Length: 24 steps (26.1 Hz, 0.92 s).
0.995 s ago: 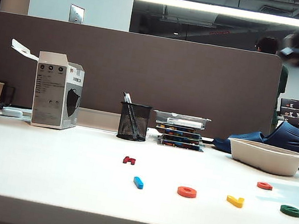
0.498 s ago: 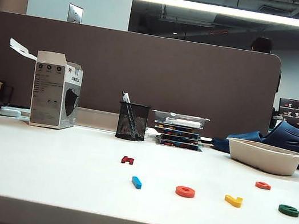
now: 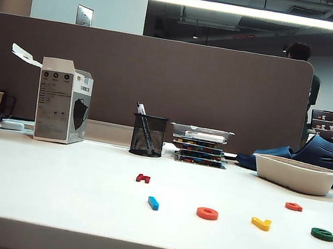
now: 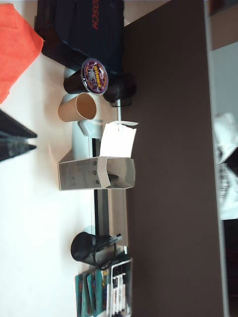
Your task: Select the appropriate letters from the row of letter magnets placed on the table to arrange into the word "love".
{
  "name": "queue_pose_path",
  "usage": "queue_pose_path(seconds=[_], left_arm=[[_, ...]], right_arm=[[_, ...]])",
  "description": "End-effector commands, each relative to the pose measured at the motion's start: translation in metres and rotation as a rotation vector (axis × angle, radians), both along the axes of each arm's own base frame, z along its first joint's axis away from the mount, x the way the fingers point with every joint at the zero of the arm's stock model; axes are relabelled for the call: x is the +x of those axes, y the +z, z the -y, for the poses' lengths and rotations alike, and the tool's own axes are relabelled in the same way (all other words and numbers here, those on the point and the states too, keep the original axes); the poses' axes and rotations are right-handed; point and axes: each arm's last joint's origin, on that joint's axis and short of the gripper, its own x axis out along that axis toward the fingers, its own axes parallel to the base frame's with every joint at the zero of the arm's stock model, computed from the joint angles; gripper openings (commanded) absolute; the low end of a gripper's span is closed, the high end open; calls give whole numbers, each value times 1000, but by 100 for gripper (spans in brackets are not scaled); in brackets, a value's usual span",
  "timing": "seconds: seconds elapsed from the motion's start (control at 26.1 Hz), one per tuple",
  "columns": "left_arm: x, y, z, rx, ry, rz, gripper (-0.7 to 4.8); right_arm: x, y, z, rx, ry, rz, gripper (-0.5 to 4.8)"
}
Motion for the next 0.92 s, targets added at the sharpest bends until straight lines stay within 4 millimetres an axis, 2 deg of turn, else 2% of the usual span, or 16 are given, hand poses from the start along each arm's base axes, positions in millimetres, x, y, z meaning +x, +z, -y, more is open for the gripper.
queue_pose_path(seconds=[0.04, 0.11, 0.34, 0.46, 0.65, 0.69, 0.92], left_arm=[[-19, -9, -3, 0, -1, 20, -5], [-41, -23, -6, -16, 12, 40, -5], [-84, -65, -12, -40, 21, 92, -5], [-104, -108, -14, -52, 8, 164, -5], [-107, -144, -14, -65, -33, 243, -5], [-102, -160, -13, -69, -35, 276, -5], [-68, -200, -7, -74, -84, 301, -5]], right_arm=[[-14, -8, -6, 17, 70, 92, -2], [-26, -18, -9, 18, 90, 137, -2], [-38, -33, -12, 43, 103, 190, -1], [-43, -41, -14, 102, 106, 293, -1], [-48, -53, -16, 84, 137, 383, -2], [-49, -62, -17, 84, 150, 396, -2], [-55, -91, -17, 92, 138, 431, -2]])
